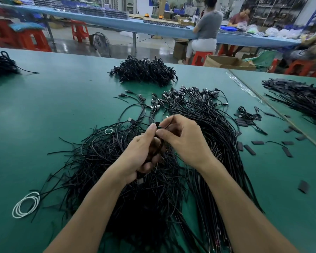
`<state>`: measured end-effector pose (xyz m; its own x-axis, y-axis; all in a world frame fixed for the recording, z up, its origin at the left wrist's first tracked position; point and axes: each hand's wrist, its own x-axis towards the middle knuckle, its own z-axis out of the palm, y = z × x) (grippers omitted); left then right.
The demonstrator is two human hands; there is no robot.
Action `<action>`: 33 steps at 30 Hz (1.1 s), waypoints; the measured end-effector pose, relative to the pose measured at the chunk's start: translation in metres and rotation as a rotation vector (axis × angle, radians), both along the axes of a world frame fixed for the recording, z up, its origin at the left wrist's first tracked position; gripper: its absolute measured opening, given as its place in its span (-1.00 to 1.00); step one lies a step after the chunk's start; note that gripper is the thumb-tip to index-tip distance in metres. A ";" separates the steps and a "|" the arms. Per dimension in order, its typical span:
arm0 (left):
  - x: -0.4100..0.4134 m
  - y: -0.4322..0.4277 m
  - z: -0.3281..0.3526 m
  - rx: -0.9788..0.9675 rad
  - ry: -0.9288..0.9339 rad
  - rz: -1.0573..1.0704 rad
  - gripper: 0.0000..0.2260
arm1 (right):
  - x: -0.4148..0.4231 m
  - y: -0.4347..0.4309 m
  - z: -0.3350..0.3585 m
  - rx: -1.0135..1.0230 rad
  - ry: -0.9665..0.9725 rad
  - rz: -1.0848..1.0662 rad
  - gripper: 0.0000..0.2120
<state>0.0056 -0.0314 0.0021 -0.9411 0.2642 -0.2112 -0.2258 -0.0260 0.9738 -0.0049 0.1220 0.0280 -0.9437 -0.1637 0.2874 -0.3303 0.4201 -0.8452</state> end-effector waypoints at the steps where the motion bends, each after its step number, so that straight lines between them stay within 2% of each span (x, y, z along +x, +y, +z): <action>1: -0.001 -0.001 -0.002 -0.004 0.019 0.027 -0.43 | 0.001 0.004 -0.004 0.048 -0.043 -0.034 -0.82; 6: -0.003 0.000 -0.003 0.048 0.142 0.173 -0.51 | 0.010 0.015 -0.029 0.569 -0.372 -0.032 -0.76; 8: -0.002 0.001 -0.003 0.033 0.193 0.218 -0.52 | 0.015 0.012 -0.037 0.674 -0.477 -0.020 -0.71; 11: -0.003 0.000 -0.002 0.024 0.215 0.243 -0.52 | 0.019 0.006 -0.042 0.733 -0.501 -0.021 -0.71; 17: -0.005 -0.001 -0.003 -0.020 0.188 0.248 -0.51 | 0.021 0.005 -0.035 0.686 -0.537 0.012 -0.81; 22: -0.008 0.006 -0.001 -0.004 0.152 0.261 -0.43 | 0.024 0.011 -0.027 0.638 -0.516 0.011 -0.84; 24: -0.010 0.007 -0.001 -0.033 0.153 0.260 -0.45 | 0.026 0.014 -0.023 0.618 -0.525 0.016 -0.83; 29: -0.009 0.006 -0.004 -0.119 0.263 0.251 -0.50 | 0.029 0.029 -0.012 0.653 -0.538 -0.003 -0.80; 33: -0.006 0.006 0.000 -0.138 0.415 0.281 -0.44 | 0.026 0.034 -0.001 0.424 -0.346 -0.135 -0.86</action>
<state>-0.0005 -0.0253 0.0020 -0.9835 -0.0151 0.1803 0.1778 0.1050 0.9785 0.0208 0.1561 0.0271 -0.9919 -0.0688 -0.1071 0.0164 0.7657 -0.6430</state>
